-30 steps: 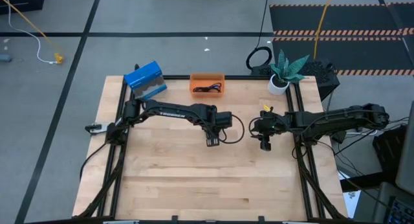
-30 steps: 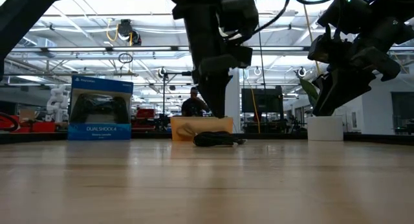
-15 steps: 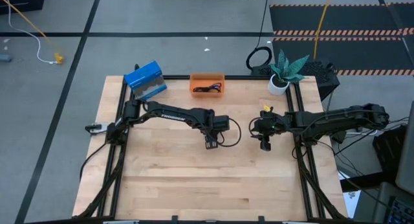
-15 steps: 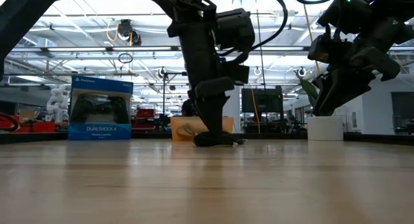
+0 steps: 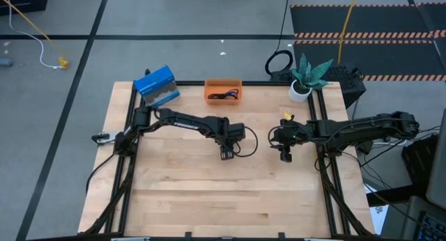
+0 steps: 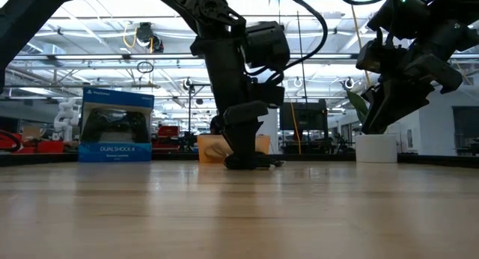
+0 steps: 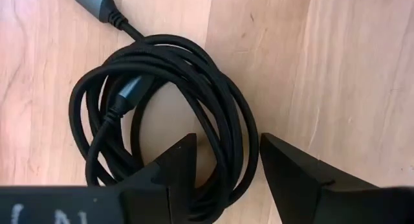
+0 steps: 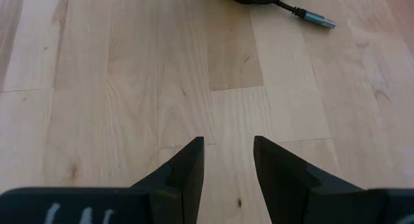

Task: Pick and place USB-C Cables
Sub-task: Put the black charger cable into the orange bin

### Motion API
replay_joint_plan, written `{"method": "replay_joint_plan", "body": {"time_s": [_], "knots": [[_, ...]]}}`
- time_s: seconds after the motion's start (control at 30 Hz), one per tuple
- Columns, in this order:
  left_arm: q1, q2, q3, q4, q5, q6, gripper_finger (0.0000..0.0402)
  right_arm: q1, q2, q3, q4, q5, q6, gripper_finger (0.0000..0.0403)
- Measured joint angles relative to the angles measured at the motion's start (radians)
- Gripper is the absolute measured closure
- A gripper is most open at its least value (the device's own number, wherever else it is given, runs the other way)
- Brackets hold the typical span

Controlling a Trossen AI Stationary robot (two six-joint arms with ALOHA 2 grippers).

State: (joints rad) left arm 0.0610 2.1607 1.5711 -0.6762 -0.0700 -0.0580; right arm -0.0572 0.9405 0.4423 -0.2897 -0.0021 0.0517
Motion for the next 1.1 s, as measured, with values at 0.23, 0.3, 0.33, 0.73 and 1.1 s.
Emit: {"method": "replay_joint_plan", "body": {"time_s": [0.23,0.3,0.33,0.73,1.1], "knots": [[-0.002,0.0,0.0,0.001,0.0,0.001,0.0263,0.0,0.0,0.0,0.0,0.0,-0.001,0.0275],[-0.002,0.0,0.0,0.001,0.003,0.001,0.0288,0.0,0.0,0.0,0.0,0.0,-0.001,0.0275],[-0.002,0.0,0.0,0.0,0.003,0.001,0.0301,0.0,0.0,0.0,0.0,0.0,0.0,0.0275],[-0.002,0.001,0.097,-0.157,0.0,0.042,0.0365,0.0,0.0,0.0,0.0,0.0,0.01,0.0275],[0.002,0.002,0.381,-0.493,0.002,0.188,0.0379,0.0,0.0,0.0,0.0,0.0,0.011,0.0275]]}}
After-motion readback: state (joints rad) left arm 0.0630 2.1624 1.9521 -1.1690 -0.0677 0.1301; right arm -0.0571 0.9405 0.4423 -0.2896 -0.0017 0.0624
